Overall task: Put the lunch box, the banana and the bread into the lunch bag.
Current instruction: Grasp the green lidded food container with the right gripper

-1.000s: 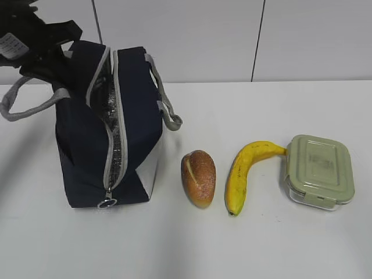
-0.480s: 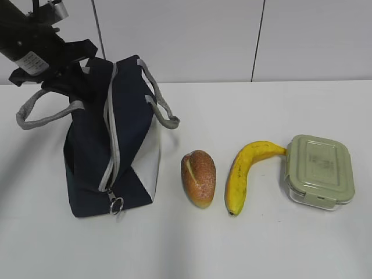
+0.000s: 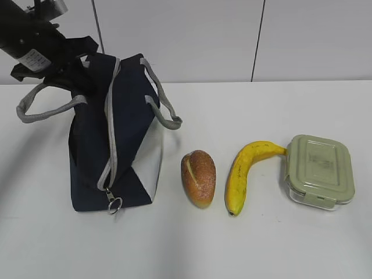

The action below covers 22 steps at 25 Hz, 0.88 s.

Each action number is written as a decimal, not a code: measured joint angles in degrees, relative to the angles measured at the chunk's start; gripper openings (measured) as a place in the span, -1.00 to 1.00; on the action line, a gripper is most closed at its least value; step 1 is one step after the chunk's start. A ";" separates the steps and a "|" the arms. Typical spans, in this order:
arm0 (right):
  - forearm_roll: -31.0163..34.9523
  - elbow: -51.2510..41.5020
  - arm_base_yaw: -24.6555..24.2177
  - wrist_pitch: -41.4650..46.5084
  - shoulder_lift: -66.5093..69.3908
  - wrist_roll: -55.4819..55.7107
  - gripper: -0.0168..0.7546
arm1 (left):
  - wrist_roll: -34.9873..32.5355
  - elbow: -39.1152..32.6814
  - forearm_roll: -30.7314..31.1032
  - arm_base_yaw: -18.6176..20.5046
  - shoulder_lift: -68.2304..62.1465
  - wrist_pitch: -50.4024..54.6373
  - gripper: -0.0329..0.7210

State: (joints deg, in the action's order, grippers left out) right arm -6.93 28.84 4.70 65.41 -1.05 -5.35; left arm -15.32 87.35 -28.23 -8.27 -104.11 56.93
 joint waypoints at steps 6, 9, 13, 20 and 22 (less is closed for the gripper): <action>0.09 0.00 0.00 -0.13 0.00 0.00 0.50 | -3.68 0.00 -2.31 -0.32 0.00 -0.51 -0.91; 0.83 0.00 0.00 -0.13 0.00 0.00 0.50 | -4.99 0.00 -2.92 -0.58 0.00 -0.62 -0.91; 1.09 0.00 0.00 -0.13 0.00 0.00 0.50 | -5.27 0.00 -2.98 -0.58 0.00 -0.67 -0.91; 1.22 2.28 0.00 -3.85 7.61 2.49 0.50 | -5.39 0.00 -3.04 -0.58 0.00 -0.73 -0.91; 1.22 2.47 0.00 -6.15 12.93 3.04 0.50 | -5.39 0.00 -3.04 -0.58 0.00 -0.73 -0.91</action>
State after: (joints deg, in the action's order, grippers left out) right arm -5.71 31.30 4.70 59.27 11.88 -2.31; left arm -20.71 87.35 -31.27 -8.84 -104.11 56.20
